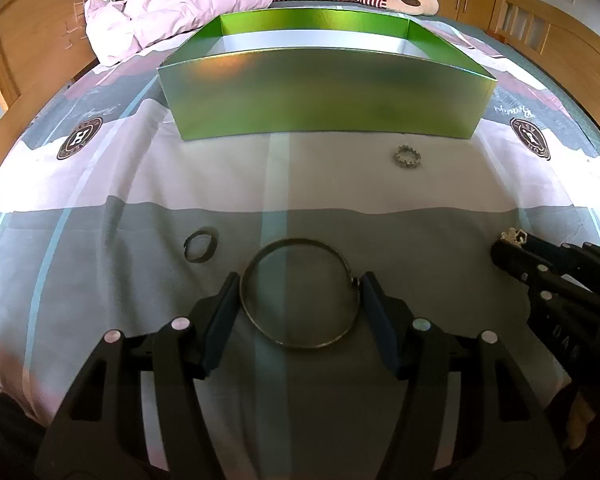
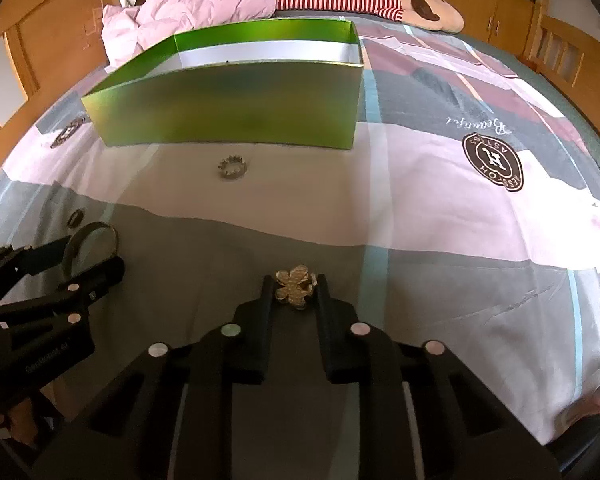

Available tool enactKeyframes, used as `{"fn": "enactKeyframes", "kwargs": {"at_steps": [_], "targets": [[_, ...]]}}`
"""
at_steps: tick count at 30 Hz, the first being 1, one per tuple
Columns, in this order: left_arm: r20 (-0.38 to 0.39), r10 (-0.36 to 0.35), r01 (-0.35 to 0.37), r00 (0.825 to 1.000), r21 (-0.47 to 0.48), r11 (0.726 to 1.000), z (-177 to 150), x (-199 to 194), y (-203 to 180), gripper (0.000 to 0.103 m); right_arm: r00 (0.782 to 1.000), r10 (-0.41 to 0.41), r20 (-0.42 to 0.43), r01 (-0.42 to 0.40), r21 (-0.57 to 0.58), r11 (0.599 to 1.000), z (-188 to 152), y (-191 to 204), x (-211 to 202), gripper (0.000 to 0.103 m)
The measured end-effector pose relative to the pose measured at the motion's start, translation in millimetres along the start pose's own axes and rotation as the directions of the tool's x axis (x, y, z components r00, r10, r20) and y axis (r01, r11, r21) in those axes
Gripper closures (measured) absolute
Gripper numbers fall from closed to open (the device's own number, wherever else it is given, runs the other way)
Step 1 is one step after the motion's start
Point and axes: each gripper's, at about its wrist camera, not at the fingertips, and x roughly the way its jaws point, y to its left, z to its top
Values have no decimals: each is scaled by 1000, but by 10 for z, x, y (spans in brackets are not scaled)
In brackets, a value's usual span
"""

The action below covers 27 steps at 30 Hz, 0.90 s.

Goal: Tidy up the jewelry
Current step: 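Carry the bangle and brooch into the green box and open both tools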

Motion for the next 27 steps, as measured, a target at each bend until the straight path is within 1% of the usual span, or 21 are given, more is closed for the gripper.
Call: {"fn": "enactKeyframes", "kwargs": {"at_steps": [4,11,15,17,19,21,23,27], "targets": [[3,-2,2,1000,-7,1000,9,-47,15,43,1000,11,0,-11,10,1000,18,-10,-64,83],[58,1,0,998,-9,1000,86,-273,10,43,998,36,47,-37,28,999,89,-33,-282,83],[80,7,-7,997,4,1000,125,-360,-12,42,999,26,27,-27,27,999,85,-32,-237,83],[76,6,-6,997,2,1000,127,-360,-16,42,999,31,11,-32,35,999,67,-32,-201,83],[71,3,-2,998,-5,1000,132,-369,-9,42,999,37,14,-37,36,999,66,-22,-234,83],[74,-5,6,997,-13,1000,160,-420,9,42,998,43,39,-45,35,998,119,-21,-330,83],[93,-12,13,996,-18,1000,232,-517,34,42,996,53,71,-56,39,998,211,-34,-446,83],[159,-40,47,986,-41,998,549,-761,123,42,981,89,173,-98,39,994,618,-47,-731,83]]}}
